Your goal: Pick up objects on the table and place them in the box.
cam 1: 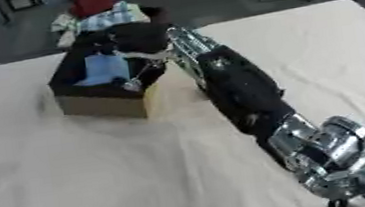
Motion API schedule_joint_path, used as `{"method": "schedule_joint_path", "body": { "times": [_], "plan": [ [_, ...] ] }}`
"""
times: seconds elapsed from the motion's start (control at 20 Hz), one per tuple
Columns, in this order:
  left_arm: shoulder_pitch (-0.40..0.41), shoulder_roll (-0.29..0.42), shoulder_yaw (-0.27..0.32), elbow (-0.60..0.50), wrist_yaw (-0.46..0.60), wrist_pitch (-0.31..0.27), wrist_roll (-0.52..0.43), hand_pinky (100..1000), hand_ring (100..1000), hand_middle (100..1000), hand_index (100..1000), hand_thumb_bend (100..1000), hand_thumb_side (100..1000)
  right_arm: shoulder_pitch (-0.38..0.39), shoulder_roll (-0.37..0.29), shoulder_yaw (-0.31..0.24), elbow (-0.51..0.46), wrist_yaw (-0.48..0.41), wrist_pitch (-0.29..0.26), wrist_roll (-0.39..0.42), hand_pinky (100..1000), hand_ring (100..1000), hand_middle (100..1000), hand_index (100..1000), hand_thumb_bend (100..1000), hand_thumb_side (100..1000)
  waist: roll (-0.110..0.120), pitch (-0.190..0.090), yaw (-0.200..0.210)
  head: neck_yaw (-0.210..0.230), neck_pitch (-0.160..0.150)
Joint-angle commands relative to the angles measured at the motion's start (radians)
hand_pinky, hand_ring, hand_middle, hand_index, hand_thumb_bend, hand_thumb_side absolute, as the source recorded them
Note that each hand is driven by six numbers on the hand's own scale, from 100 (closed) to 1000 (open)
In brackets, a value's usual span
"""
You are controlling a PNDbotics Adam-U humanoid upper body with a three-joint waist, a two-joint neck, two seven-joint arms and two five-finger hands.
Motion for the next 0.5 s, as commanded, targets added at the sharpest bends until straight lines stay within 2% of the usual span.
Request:
{"method": "schedule_joint_path", "body": {
  "times": [0.05, 0.1, 0.15, 0.25, 0.4, 0.5],
  "plan": [
    [-0.007, 0.009, 0.004, -0.016, 0.000, -0.001, -0.005, 853, 610, 610, 883, 102, 754, -0.020, -0.014, -0.013, -0.005, -0.004, 0.009, -0.008, 913, 983, 1000, 1000, 155, 472, 0.012, 0.002, -0.003, 0.001, -0.009],
    [-0.007, 0.009, 0.004, -0.015, -0.001, -0.001, -0.005, 854, 609, 610, 883, 102, 754, -0.022, -0.017, -0.014, -0.005, -0.016, 0.008, -0.010, 913, 982, 1000, 1000, 152, 470, 0.012, 0.002, -0.005, 0.001, -0.010],
    [-0.006, 0.010, 0.005, -0.014, -0.001, -0.001, -0.006, 854, 609, 609, 883, 102, 755, -0.025, -0.022, -0.015, -0.007, -0.033, 0.006, -0.011, 906, 968, 1000, 1000, 100, 483, 0.011, 0.002, -0.009, 0.002, -0.010],
    [-0.003, 0.014, 0.009, -0.012, -0.001, 0.000, -0.004, 855, 609, 609, 883, 102, 758, -0.035, -0.035, -0.013, -0.009, -0.084, -0.004, -0.006, 901, 956, 990, 1000, 100, 441, 0.008, 0.003, -0.018, 0.005, -0.011],
    [0.000, 0.018, 0.015, -0.008, -0.003, 0.002, -0.001, 855, 609, 609, 884, 102, 764, -0.055, -0.074, 0.001, -0.012, -0.208, -0.026, 0.027, 892, 936, 969, 1000, 100, 428, 0.002, 0.008, -0.037, 0.012, -0.013],
    [0.001, 0.024, 0.019, -0.005, -0.005, 0.003, -0.001, 856, 608, 608, 884, 101, 768, -0.066, -0.111, 0.021, -0.014, -0.302, -0.042, 0.077, 889, 930, 970, 1000, 100, 449, -0.003, 0.012, -0.053, 0.021, -0.014]
  ]
}}
